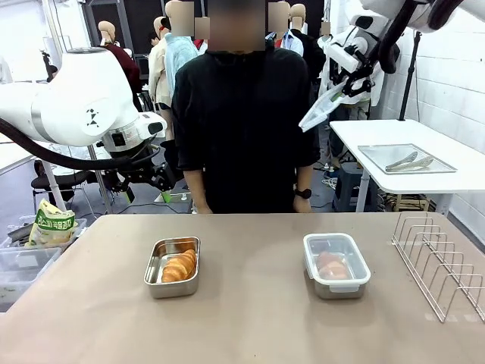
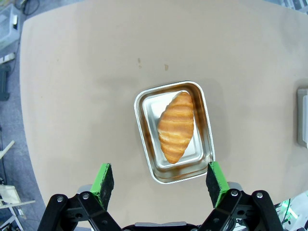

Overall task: Place the bread in airtight containers.
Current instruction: Pick up one Airtight Container lid and hand it to the human, then release when the human grabs the Airtight Container lid.

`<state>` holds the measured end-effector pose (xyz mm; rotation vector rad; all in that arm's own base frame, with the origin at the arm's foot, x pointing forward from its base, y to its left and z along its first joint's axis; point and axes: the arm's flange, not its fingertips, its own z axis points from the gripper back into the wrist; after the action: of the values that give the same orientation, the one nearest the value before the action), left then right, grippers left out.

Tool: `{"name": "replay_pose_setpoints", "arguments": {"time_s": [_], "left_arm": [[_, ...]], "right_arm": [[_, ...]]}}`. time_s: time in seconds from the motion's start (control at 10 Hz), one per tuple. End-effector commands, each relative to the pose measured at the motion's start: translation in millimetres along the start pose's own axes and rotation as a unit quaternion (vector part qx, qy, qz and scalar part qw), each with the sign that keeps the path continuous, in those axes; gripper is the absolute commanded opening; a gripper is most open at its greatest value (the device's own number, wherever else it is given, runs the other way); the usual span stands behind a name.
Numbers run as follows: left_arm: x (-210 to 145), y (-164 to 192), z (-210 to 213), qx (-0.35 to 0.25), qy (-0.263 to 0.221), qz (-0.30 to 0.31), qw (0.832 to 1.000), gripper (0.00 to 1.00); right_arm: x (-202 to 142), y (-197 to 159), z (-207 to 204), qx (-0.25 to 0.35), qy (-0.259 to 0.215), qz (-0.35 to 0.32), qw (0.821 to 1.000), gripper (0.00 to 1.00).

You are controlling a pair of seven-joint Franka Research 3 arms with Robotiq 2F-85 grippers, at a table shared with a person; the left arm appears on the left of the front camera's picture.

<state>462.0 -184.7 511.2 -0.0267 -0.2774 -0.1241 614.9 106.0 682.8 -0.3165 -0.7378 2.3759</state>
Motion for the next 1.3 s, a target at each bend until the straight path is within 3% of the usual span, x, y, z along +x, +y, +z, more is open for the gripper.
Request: {"name": "replay_pose_setpoints", "arguments": {"time_s": [0.0, 0.2, 0.3, 1.2], "left_arm": [[0, 0, 1, 0.009, 0.000, 0.003, 1.000, 1.00], [0, 0, 1, 0.009, 0.000, 0.003, 1.000, 1.00], [0, 0, 1, 0.009, 0.000, 0.003, 1.000, 1.00], [0, 0, 1, 0.009, 0.000, 0.003, 1.000, 1.00]], "right_arm": [[19, 27, 18, -0.045, -0.021, 0.027, 0.998, 0.00], [17, 27, 22, -0.064, -0.032, 0.026, 0.997, 0.00], [15, 9, 21, -0.034, -0.019, 0.020, 0.999, 0.00], [15, 9, 21, -0.034, -0.019, 0.020, 0.999, 0.00]]}}
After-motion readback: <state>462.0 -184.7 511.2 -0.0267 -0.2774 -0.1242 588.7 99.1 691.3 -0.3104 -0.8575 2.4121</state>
